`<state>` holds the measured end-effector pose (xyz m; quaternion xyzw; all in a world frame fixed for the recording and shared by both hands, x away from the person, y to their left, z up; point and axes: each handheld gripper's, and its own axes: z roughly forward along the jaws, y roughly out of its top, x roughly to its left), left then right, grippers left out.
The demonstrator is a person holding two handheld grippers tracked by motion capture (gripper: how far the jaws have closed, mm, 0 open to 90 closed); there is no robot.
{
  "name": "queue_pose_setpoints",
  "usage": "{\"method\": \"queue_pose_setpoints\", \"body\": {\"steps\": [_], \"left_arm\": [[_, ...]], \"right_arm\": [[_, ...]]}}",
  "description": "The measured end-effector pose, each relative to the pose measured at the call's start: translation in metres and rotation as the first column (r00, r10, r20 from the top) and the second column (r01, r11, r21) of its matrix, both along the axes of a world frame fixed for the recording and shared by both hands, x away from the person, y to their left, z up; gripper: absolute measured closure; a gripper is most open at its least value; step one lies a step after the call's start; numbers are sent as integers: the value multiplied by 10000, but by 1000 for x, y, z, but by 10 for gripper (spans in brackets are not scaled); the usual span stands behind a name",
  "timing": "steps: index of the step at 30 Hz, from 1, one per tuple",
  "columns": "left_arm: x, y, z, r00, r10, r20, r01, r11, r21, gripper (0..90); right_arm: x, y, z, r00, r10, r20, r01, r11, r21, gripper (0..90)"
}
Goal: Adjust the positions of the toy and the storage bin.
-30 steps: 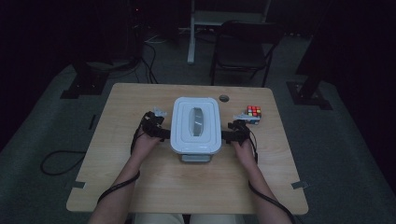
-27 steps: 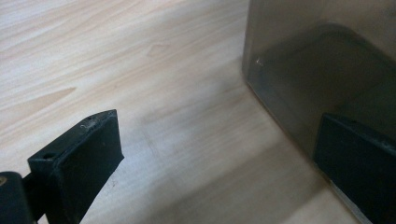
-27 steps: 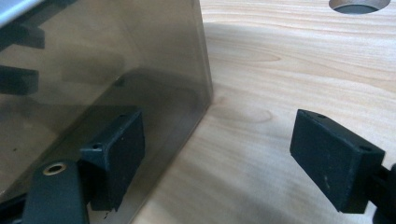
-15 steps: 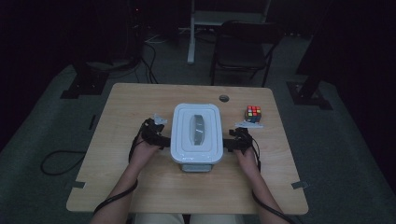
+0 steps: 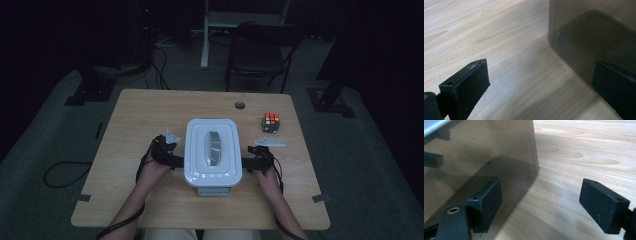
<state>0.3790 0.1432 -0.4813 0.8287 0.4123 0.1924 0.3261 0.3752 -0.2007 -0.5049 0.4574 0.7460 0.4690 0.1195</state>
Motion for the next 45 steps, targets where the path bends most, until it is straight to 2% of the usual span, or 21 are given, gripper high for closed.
{"method": "queue_pose_setpoints", "body": {"steps": [8,13,29,34,36,37,39,40,41,42,45], "left_arm": [[-16,-2,1,9998,-188,15,188,9998,-72,20],[-22,-2,0,9998,-181,7,181,9997,-170,21],[-39,-4,4,9990,-428,84,428,9991,58,20],[-40,1,5,9990,-439,55,441,9970,-629,19],[-40,5,4,9988,-486,87,492,9932,-1053,19],[-40,7,4,9987,-514,33,514,9905,-1272,19],[-40,10,3,9984,-560,25,558,9868,-1522,19],[-40,10,3,9984,-560,25,558,9868,-1522,19],[-40,10,2,9986,-531,54,533,9876,-1479,19],[-40,12,1,9984,-554,99,563,9880,-1438,19],[-41,14,-1,9986,-508,144,523,9887,-1402,19]], "right_arm": [[-17,-5,0,9999,108,49,-108,9999,34,179],[-25,-7,-2,10000,34,-12,-34,9997,248,179],[-43,-7,-1,10000,-7,-15,7,9998,183,191],[-49,-8,-1,10000,-50,-32,50,9999,164,185],[-51,-10,0,9999,-126,32,126,9999,112,152],[-51,-11,-1,9998,-154,84,152,9996,243,131],[-50,-13,0,9995,-280,114,276,9992,290,134],[-50,-13,0,9995,-280,114,276,9992,290,134],[-48,-16,2,9982,-563,207,561,9984,59,132],[-47,-17,2,9977,-646,198,645,9979,32,130],[-41,-23,4,9973,-718,169,720,9973,-116,128]]}}
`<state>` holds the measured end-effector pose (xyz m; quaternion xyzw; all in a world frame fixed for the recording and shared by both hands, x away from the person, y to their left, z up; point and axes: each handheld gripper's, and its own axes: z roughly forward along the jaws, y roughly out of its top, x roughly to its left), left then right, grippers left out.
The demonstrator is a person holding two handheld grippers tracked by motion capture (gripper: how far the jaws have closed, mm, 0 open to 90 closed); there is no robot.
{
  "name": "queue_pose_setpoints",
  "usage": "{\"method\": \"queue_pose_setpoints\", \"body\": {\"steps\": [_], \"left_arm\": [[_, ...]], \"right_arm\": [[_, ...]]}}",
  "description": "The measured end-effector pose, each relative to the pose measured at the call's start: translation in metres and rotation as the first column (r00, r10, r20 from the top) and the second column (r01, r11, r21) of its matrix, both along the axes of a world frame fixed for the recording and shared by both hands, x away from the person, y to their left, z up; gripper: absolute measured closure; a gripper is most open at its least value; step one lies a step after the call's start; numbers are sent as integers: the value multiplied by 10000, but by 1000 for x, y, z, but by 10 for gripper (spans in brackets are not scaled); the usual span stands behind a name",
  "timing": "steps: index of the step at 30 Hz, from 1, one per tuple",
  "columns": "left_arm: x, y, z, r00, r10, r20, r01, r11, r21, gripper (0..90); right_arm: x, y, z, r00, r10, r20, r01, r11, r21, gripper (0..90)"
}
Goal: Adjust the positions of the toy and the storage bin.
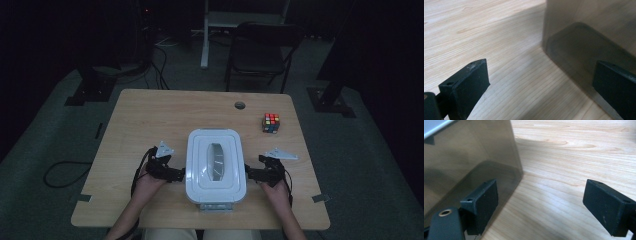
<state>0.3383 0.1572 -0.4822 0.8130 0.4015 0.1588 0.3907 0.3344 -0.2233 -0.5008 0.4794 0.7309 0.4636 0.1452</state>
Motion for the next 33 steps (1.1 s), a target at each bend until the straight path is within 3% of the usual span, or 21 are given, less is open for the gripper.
{"method": "queue_pose_setpoints", "body": {"steps": [4,8,13,18,22,28,33], "left_arm": [[0,4,-2,9999,-109,15,109,9991,-414,19],[-3,10,-5,10000,5,-30,-5,9999,-145,19],[-7,21,-8,9998,185,-76,-188,9993,-318,19],[-12,28,-12,9998,208,36,-208,9998,54,19],[-17,32,-15,9999,93,49,-94,9993,363,19],[-25,43,-20,9999,67,77,-70,9991,410,19],[-33,53,-22,9999,165,49,-166,9990,416,19]], "right_arm": [[4,-4,0,9999,-89,49,89,10000,44,126],[13,-16,-1,9988,-441,210,445,9988,-213,126],[22,-31,0,9935,-1017,504,1036,9940,-355,126],[34,-45,0,9853,-1606,581,1631,9858,-408,125],[47,-54,0,9773,-2043,567,2069,9773,-462,125],[69,-65,-1,9683,-2476,345,2486,9681,-299,128],[88,-68,-1,9670,-2548,11,2545,9656,-542,135]]}}
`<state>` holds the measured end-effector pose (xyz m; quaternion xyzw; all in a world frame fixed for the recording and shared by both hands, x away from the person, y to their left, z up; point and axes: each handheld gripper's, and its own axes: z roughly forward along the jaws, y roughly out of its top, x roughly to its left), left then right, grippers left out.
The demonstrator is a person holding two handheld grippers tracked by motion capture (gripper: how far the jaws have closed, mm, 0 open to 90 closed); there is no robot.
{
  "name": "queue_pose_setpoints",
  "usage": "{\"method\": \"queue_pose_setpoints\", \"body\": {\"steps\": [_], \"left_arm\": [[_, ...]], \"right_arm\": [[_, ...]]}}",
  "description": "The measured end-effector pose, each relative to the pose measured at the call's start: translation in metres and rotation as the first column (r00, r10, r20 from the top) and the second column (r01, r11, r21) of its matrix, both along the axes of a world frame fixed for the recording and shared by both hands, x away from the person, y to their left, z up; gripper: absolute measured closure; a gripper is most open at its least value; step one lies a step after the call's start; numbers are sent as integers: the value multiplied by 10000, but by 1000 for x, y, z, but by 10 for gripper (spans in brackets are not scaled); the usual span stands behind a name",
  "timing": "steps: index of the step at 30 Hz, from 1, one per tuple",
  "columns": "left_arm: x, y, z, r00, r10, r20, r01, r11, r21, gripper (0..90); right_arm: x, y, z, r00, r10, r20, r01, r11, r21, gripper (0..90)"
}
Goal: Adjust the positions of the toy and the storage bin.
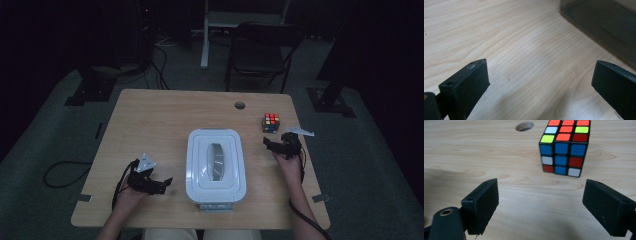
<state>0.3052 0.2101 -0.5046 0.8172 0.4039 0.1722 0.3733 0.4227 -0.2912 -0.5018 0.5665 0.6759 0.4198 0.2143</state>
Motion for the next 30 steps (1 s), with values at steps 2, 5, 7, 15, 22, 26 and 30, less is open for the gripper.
{"method": "queue_pose_setpoints", "body": {"steps": [2,5,7,15,22,26,30], "left_arm": [[-3,5,-1,10000,-43,39,43,10000,-8,19],[-5,11,-5,9998,141,-108,-142,9999,-34,18],[-6,15,-7,9995,229,-213,-230,9997,-64,18],[-10,33,-11,9983,452,-372,-447,9989,157,18],[-14,43,-18,9960,629,-630,-605,9974,395,18],[-14,42,-19,9962,611,-626,-579,9970,517,19],[-14,39,-19,9962,698,-527,-651,9941,863,19]], "right_arm": [[7,0,0,10000,-38,-80,38,10000,-76,134],[14,-2,0,9998,-205,-63,205,9997,-99,134],[18,-2,-3,9995,-292,-85,290,9994,-166,131],[34,-4,-7,9981,-490,-375,472,9977,-482,129],[45,-5,-7,9965,-701,-464,676,9963,-530,129],[52,-3,-3,9959,-830,-372,813,9957,-447,129],[58,1,0,9955,-889,-320,869,9945,-580,129]]}}
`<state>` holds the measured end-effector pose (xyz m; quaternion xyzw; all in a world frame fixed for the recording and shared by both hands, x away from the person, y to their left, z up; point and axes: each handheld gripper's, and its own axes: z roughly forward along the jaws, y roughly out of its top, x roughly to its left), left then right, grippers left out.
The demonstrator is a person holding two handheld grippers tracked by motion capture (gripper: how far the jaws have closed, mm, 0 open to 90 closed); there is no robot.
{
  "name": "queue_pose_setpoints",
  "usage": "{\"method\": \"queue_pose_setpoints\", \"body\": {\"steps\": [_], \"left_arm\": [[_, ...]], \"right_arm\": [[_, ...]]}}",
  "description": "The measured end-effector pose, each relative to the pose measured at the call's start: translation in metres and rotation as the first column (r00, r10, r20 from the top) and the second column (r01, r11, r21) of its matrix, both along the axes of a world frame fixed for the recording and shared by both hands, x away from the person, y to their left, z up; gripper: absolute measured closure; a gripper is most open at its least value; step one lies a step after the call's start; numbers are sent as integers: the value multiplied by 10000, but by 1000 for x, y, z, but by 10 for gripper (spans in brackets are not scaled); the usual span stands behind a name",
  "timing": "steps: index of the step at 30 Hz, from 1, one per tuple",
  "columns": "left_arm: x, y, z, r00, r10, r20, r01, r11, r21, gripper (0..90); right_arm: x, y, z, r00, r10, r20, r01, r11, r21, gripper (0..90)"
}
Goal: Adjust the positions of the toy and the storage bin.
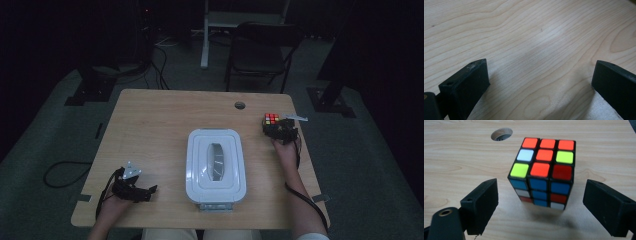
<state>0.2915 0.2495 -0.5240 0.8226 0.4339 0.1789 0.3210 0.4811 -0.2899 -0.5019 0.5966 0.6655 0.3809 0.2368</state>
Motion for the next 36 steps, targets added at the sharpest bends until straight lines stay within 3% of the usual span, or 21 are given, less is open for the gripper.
{"method": "queue_pose_setpoints", "body": {"steps": [5,10,20,27,30,36], "left_arm": [[0,0,0,10000,15,3,-15,10000,-9,19],[-1,0,0,10000,51,22,-51,10000,-18,19],[-1,0,0,10000,56,21,-56,10000,-22,19],[-1,0,0,10000,52,18,-52,10000,-11,19],[-1,0,0,10000,50,16,-50,10000,-9,19],[-1,0,0,10000,51,14,-51,10000,-9,19]], "right_arm": [[10,1,-2,9998,-190,-103,191,9998,76,130],[19,5,-8,9991,-276,-307,269,9994,-224,130],[26,10,-17,9977,-523,-431,512,9983,-260,151],[25,10,-17,9966,-674,-474,650,9966,-504,315],[24,12,-17,9970,-610,-479,566,9945,-884,336],[17,12,-16,9981,-521,-317,492,9952,-845,340]]}}
